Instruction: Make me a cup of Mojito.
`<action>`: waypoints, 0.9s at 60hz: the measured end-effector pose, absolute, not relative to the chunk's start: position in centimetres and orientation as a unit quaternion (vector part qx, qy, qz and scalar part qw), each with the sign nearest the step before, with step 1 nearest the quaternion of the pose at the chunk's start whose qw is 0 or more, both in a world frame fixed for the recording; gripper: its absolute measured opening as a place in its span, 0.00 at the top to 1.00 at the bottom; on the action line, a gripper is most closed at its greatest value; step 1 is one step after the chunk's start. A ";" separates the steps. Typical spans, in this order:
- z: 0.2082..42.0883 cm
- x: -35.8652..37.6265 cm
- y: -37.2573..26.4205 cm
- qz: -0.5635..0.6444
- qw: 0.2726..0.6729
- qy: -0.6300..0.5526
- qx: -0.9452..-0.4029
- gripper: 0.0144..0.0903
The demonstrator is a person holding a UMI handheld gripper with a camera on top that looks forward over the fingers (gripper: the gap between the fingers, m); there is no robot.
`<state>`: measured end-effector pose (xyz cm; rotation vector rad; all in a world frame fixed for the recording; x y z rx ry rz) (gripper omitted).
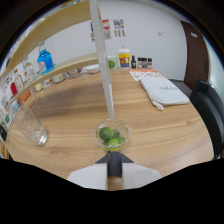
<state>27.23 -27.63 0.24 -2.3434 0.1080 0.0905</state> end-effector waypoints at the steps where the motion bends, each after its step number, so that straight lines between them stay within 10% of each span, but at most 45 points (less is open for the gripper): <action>1: 0.1 27.2 -27.7 0.036 0.385 0.042 -0.921 0.96; 6: 0.0 27.2 -27.6 0.034 0.385 0.030 -0.922 0.95; 21: 4.0 27.8 -28.6 0.011 0.406 0.048 -0.913 0.06; 54: 17.7 11.1 -32.8 0.013 0.523 -0.001 -0.852 0.07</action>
